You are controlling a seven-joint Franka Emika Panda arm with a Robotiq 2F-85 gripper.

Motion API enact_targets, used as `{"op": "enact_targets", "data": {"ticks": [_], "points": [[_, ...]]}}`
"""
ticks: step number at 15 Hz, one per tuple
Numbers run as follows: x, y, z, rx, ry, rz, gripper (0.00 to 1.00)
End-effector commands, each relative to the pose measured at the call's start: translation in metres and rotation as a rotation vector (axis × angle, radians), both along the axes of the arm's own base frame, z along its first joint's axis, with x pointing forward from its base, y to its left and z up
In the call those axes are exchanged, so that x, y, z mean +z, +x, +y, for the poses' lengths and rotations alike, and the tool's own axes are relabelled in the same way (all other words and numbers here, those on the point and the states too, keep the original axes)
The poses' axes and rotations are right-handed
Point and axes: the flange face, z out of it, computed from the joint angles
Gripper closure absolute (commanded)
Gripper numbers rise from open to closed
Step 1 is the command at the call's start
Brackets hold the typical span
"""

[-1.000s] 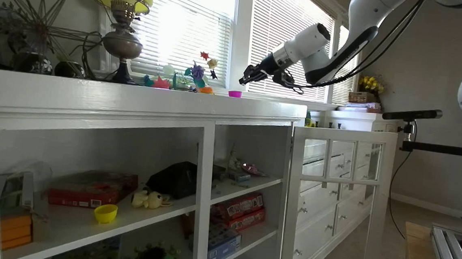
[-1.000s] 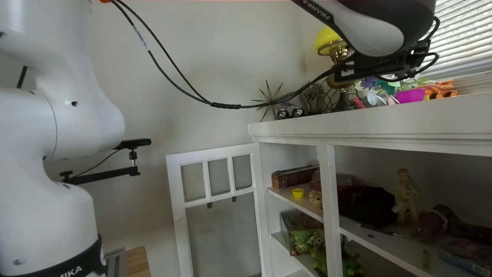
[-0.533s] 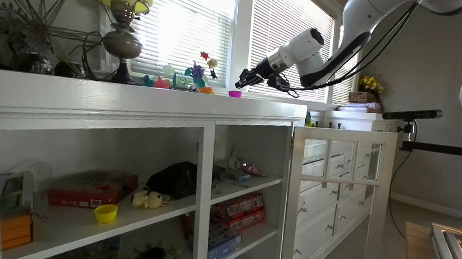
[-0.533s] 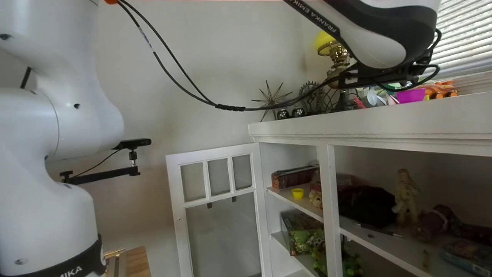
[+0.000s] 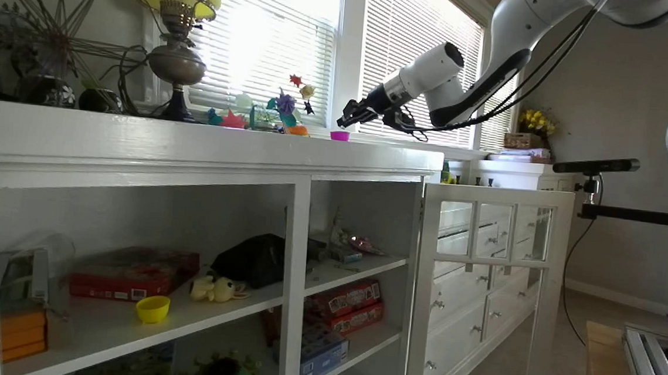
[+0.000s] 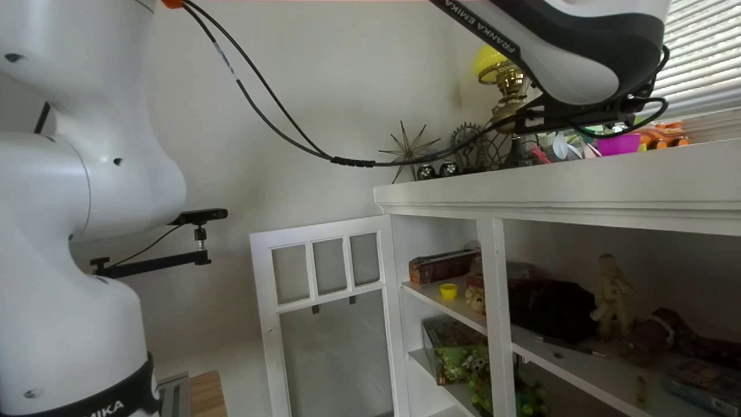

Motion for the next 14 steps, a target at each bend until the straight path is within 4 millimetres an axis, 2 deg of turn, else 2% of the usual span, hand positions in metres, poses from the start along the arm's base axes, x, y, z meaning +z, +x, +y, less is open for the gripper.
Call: {"op": "enact_targets", "data": {"ticks": [1, 4, 7, 9, 14], "points": [[0.002, 0.008, -0.001, 0.003, -0.015, -0.010, 0.44], [0.001, 0.007, 0.002, 0.009, -0.018, -0.004, 0.23], [0.006, -0.003, 0.007, 0.020, -0.021, 0.005, 0.01], [0.015, -0.012, 0.011, 0.036, -0.019, 0.004, 0.00], [0.053, -0.045, 0.020, 0.108, -0.023, -0.022, 0.00]]}}
